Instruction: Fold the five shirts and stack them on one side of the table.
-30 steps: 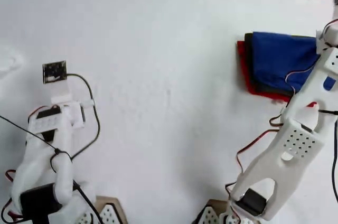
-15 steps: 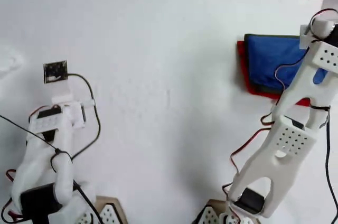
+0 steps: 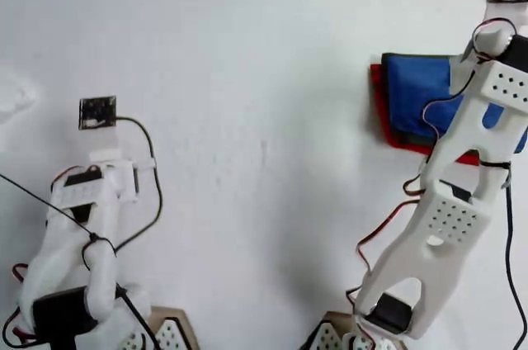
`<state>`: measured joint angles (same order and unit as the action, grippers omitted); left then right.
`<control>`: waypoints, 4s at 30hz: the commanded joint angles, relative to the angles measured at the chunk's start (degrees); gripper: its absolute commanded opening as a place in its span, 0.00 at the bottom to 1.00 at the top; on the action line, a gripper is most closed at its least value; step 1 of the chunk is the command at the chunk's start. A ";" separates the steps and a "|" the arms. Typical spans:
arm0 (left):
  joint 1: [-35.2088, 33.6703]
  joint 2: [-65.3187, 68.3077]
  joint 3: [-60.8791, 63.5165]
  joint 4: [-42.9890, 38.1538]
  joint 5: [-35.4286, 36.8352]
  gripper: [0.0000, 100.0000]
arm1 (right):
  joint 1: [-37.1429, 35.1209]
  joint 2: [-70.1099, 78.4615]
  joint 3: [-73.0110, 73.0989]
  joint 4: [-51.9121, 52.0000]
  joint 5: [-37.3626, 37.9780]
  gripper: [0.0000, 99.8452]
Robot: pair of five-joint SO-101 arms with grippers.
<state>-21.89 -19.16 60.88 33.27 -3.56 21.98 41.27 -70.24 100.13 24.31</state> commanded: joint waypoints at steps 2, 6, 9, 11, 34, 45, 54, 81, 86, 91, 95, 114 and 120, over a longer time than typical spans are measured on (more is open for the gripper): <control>0.70 -0.88 -0.22 -0.79 -0.44 0.03 | -0.75 -11.56 8.88 1.45 -0.44 0.02; 0.70 -0.88 -0.22 -0.79 -0.44 0.03 | -4.70 -22.55 21.89 1.45 -0.44 0.02; 0.70 -0.88 -0.22 -0.79 -0.35 0.03 | -9.63 -32.13 32.35 1.45 -0.44 0.02; 0.70 -0.88 -0.22 -0.79 -0.35 0.03 | -13.58 -39.25 40.09 1.45 -0.53 0.02; -0.26 -1.49 -0.57 -0.26 -0.62 0.03 | -49.63 -70.90 126.42 -58.95 -8.79 0.02; -13.89 -5.98 -21.05 28.75 -2.64 0.03 | -49.80 -70.73 135.21 -71.08 -12.66 0.02; -23.91 -34.29 -8.40 29.10 -17.58 0.05 | -49.98 -66.42 134.68 -73.63 -12.22 0.02; -53.36 -14.86 -11.03 12.40 -31.56 0.20 | -52.00 -65.98 134.42 -73.71 -12.04 0.02; -56.62 1.49 -28.79 20.13 -32.09 0.20 | -52.09 -65.98 134.42 -73.80 -12.04 0.02; -57.41 13.63 -41.63 21.89 -32.26 0.20 | -52.09 -65.98 134.42 -73.80 -12.04 0.02; -57.05 22.51 -46.90 21.89 -32.44 0.20 | -52.09 -65.98 134.42 -73.80 -12.04 0.02; -53.45 38.51 -60.26 34.02 -32.09 0.03 | -52.09 -65.89 134.51 -74.68 -12.04 0.02; -43.60 38.51 -72.75 55.82 -24.88 0.03 | -52.09 -65.89 134.51 -74.68 -12.04 0.02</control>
<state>-70.86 19.69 -5.32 79.16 -33.01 -29.71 -24.75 65.93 26.29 12.18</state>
